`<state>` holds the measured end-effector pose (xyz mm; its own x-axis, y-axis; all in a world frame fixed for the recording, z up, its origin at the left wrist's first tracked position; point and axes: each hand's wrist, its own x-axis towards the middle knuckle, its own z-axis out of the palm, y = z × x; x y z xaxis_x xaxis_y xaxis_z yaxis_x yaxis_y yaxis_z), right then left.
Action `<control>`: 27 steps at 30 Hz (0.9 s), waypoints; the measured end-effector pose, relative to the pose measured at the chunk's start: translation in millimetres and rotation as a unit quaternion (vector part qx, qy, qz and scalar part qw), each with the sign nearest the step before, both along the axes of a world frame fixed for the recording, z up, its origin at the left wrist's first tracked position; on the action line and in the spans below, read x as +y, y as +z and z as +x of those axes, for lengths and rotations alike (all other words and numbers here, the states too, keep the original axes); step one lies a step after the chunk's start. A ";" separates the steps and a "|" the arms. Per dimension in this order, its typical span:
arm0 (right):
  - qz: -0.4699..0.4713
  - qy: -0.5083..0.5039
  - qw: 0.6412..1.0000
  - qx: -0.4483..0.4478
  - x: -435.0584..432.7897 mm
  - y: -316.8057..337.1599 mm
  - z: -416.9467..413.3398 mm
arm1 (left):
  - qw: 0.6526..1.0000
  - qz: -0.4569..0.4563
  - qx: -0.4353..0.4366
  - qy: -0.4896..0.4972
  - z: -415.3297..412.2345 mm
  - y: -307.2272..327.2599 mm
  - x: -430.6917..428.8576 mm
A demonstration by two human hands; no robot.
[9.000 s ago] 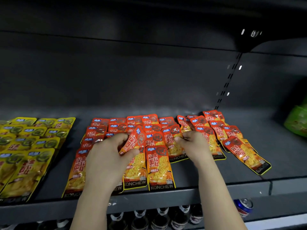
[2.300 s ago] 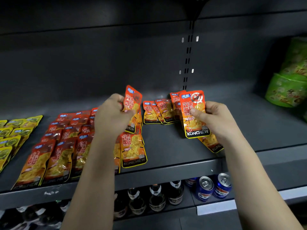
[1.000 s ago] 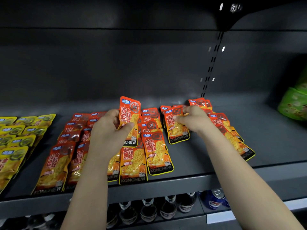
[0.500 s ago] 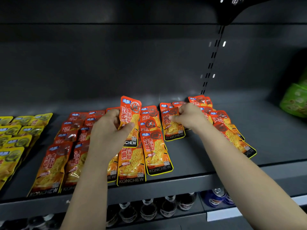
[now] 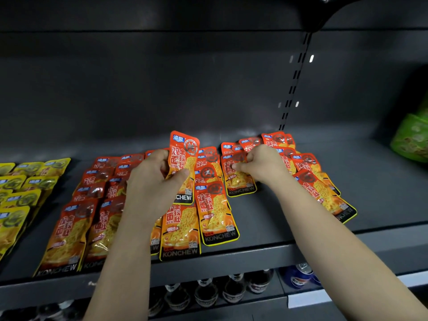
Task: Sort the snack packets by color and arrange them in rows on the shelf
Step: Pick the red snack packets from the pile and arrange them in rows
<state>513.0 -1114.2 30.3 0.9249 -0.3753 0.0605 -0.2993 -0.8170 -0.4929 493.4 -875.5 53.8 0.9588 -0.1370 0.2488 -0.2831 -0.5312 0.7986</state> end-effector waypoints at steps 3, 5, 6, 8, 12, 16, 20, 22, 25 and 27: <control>-0.004 0.003 1.000 -0.008 -0.9 -2.0 -0.1 | 1.000 -0.003 0.005 -0.005 -0.8 -0.1 -2.1; -0.014 0.006 1.000 -0.013 -1.5 -2.8 -0.7 | 1.000 -0.003 0.003 -0.005 -1.4 0.1 -3.0; -0.016 0.007 1.000 -0.016 -1.6 -3.2 -1.0 | 1.000 -0.004 0.002 -0.005 -1.7 0.4 -3.3; -0.006 0.008 1.000 -0.028 -2.5 -4.5 -1.4 | 1.000 -0.009 0.005 -0.008 -1.5 1.4 -4.6; 0.017 0.013 0.998 -0.052 -5.4 -7.6 -2.9 | 1.000 -0.012 0.005 -0.012 -1.4 6.7 -13.0; 0.016 0.019 0.998 -0.055 -7.4 -5.2 -8.4 | 1.000 -0.005 -0.007 -0.016 -6.4 10.5 -26.6; -0.015 -0.002 0.995 -0.098 -8.0 0.4 -13.6 | 0.999 -0.015 0.000 -0.031 -10.3 9.2 -35.4; 0.046 -0.005 0.989 -0.141 -9.5 4.4 -16.8 | 0.996 -0.062 0.026 -0.051 -11.2 7.5 -39.5; 0.291 0.061 0.938 -0.177 -4.8 17.4 -31.2 | 0.971 -0.194 0.096 -0.096 -14.2 4.9 -49.4; 0.423 0.123 0.884 -0.155 1.2 27.4 -46.2 | 0.949 -0.258 0.126 -0.127 -17.3 3.1 -57.9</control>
